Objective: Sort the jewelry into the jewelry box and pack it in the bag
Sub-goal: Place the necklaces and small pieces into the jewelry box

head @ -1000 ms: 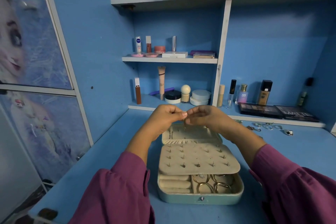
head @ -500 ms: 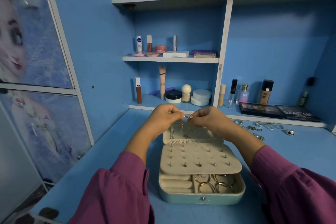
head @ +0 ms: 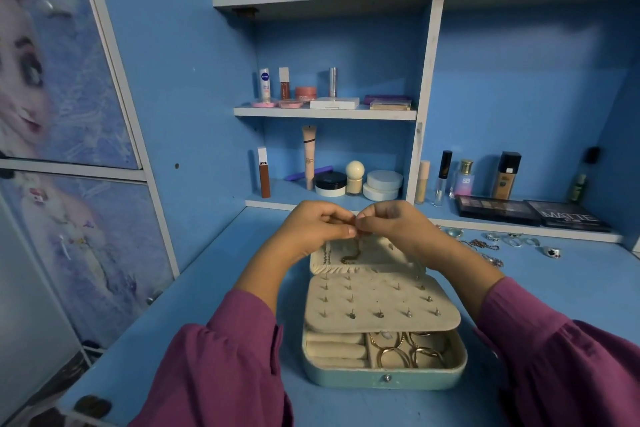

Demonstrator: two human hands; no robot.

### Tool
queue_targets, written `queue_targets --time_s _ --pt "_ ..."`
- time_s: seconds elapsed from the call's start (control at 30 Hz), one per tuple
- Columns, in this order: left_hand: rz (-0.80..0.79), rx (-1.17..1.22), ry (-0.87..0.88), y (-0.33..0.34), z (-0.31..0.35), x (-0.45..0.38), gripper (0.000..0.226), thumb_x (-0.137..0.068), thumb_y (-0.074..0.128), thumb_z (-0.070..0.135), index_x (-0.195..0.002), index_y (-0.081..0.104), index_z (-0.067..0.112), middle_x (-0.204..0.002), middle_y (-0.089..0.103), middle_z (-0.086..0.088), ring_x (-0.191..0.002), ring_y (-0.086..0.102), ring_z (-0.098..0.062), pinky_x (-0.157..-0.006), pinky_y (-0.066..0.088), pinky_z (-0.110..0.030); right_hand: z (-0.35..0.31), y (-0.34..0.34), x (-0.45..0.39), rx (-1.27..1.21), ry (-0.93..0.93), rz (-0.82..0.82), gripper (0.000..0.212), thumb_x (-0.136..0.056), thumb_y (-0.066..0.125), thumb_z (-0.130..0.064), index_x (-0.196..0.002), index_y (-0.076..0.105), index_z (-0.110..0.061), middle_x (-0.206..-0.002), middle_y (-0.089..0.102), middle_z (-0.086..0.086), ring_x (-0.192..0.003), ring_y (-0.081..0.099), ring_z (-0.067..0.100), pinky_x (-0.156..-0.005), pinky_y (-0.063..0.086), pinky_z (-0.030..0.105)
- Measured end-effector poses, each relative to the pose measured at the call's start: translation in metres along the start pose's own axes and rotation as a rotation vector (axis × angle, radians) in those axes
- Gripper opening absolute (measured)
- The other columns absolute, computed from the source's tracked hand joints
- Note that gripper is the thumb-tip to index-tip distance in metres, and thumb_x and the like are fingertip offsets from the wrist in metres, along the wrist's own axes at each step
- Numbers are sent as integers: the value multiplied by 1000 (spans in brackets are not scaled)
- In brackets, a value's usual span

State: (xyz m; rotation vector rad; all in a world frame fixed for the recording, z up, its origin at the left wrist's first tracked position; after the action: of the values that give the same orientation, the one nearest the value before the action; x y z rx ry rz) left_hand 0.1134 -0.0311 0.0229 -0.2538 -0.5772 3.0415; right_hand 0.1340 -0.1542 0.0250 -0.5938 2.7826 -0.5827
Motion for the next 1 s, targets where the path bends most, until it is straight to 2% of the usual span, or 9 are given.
queue_targets --time_s 0.17,0.27,0.33,0.4,0.47,0.53,0.67,0.8,1.0 --pt "13 41 18 -6 3 2 11 -75 75 1 -78 71 11 -76 73 -2 -76 68 -11 -82 53 -22 -5 0 2 -65 -17 -42 12 -88 65 -17 -86 73 -9 -73 68 4 -66 59 7 -64 46 14" --pt "28 42 5 -10 1 1 11 -76 74 1 -79 71 11 -71 71 2 -72 66 -7 -78 53 -20 3 -2 -2 -40 21 -30 8 -85 68 -16 -87 72 -9 -76 69 5 -70 60 11 -74 49 24" --pt "81 -91 -8 -12 -7 -3 14 -77 72 1 -79 69 14 -71 68 0 -69 63 -10 -78 53 -29 10 -1 -4 102 30 -20 4 -84 68 -13 -88 70 -15 -81 72 4 -75 64 13 -79 51 26" --pt "126 -323 0 -10 -14 -8 17 -80 69 5 -75 64 22 -71 61 4 -68 58 -10 -76 52 -34 15 3 -5 248 13 -35 7 -84 68 -12 -88 69 -18 -82 72 0 -75 64 10 -74 51 20" --pt "146 -538 43 -3 -14 -11 18 -83 64 11 -76 61 27 -80 58 5 -76 57 -12 -76 51 -34 15 6 -6 314 -24 -50 11 -84 67 -8 -91 70 -17 -81 70 -5 -75 64 7 -66 48 9" --pt "170 -694 116 2 -7 -12 14 -86 60 14 -83 63 27 -89 55 4 -86 55 -14 -77 50 -33 13 7 -7 384 -55 -40 14 -85 66 -7 -94 71 -16 -84 69 -8 -80 63 7 -67 47 7" --pt "164 -850 229 9 3 -13 7 -88 60 17 -89 65 22 -91 55 6 -99 45 -15 -79 43 -30 11 9 -7 528 -93 -37 15 -86 66 -15 -98 74 -20 -94 69 -8 -86 61 6 -75 45 10" --pt "168 -851 214 5 0 -13 9 -88 60 20 -88 68 25 -93 53 6 -102 43 -15 -79 40 -27 6 13 -3 567 -143 -75 13 -85 67 -19 -95 75 -23 -85 62 -19 -78 56 -2 -70 43 5" --pt "124 -847 152 2 -6 -12 23 -91 54 24 -99 75 30 -98 53 7 -105 40 -16 -88 41 -31 10 20 -5 692 -155 -134 17 -86 64 -32 -97 74 -40 -85 50 -21 -93 51 6 -89 46 31"
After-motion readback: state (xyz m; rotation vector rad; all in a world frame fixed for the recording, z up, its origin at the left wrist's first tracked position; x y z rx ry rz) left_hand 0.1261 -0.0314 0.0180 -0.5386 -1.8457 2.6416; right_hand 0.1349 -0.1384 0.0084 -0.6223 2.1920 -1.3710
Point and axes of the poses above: each hand's wrist, its own x-axis away from the middle knuckle, its own y-axis out of the palm, z = x × y, the point moved 10 cm from there along -x, towards the middle knuckle
